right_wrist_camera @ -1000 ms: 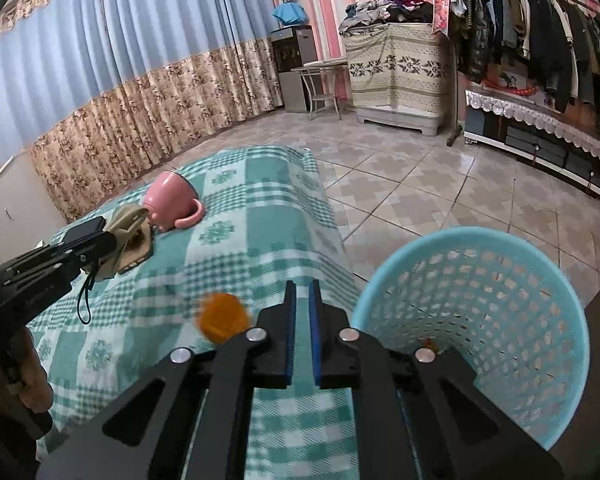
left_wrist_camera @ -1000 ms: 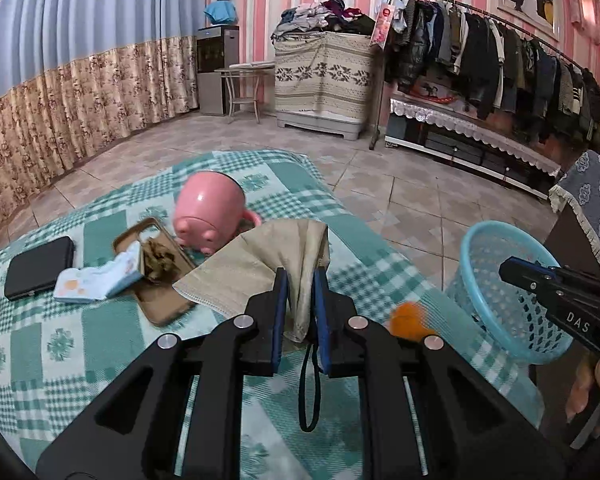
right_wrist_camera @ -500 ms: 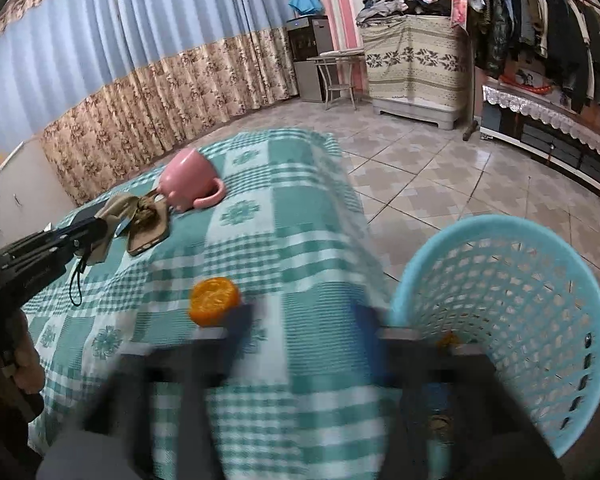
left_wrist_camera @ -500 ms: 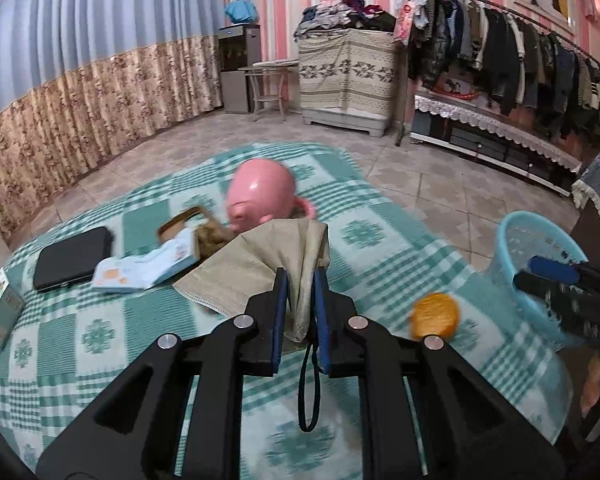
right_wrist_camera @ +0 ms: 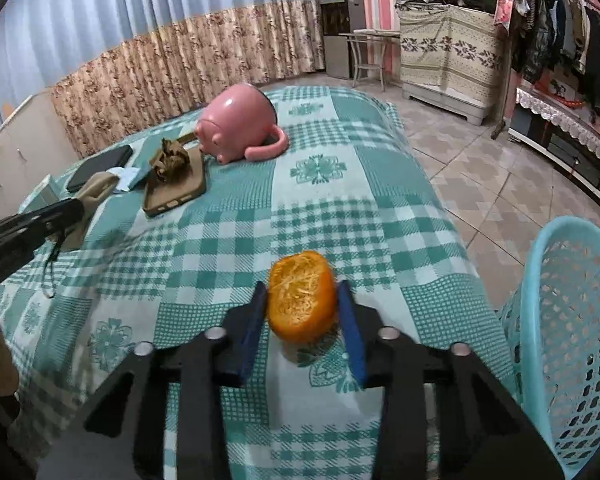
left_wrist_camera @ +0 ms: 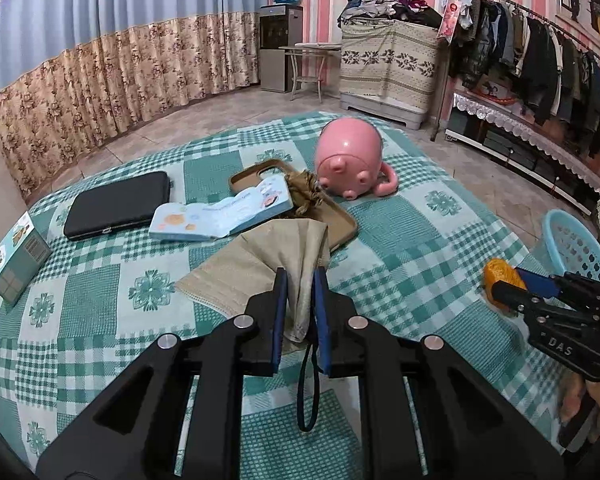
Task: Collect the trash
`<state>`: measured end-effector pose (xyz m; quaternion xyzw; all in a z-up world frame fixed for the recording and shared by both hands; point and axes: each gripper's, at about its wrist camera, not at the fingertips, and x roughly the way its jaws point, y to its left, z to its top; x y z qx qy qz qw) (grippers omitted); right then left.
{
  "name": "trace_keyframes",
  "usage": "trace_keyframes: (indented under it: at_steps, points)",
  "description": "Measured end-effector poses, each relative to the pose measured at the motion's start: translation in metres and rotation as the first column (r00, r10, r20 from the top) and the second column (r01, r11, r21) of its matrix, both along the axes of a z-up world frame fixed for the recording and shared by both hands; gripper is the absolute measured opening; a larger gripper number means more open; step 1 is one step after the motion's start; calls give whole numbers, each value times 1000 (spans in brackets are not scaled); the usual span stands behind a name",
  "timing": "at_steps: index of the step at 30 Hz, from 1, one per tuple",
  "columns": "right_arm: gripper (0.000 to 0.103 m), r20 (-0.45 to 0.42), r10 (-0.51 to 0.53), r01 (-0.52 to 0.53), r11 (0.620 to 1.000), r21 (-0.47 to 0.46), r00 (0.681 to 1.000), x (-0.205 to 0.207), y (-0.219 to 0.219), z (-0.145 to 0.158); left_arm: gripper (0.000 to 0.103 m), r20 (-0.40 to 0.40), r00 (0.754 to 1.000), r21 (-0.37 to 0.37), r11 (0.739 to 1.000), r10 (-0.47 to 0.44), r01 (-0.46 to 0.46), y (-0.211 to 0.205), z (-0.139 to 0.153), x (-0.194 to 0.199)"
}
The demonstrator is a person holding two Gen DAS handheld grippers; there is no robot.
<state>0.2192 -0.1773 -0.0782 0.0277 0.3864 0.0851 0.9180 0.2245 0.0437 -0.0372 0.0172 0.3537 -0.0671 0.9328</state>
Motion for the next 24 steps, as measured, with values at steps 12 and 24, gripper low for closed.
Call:
trace_keyframes:
  at_steps: [12,24]
  points:
    - [31,139,-198,202,979,-13,970,-61,-138,66,12,84,979,-33,982,-183,186,-118,36,-2]
    - [31,139,-453,453,891,30,881,-129,-280,74,13,77,886,-39,887,-456,460,-283,31,-32]
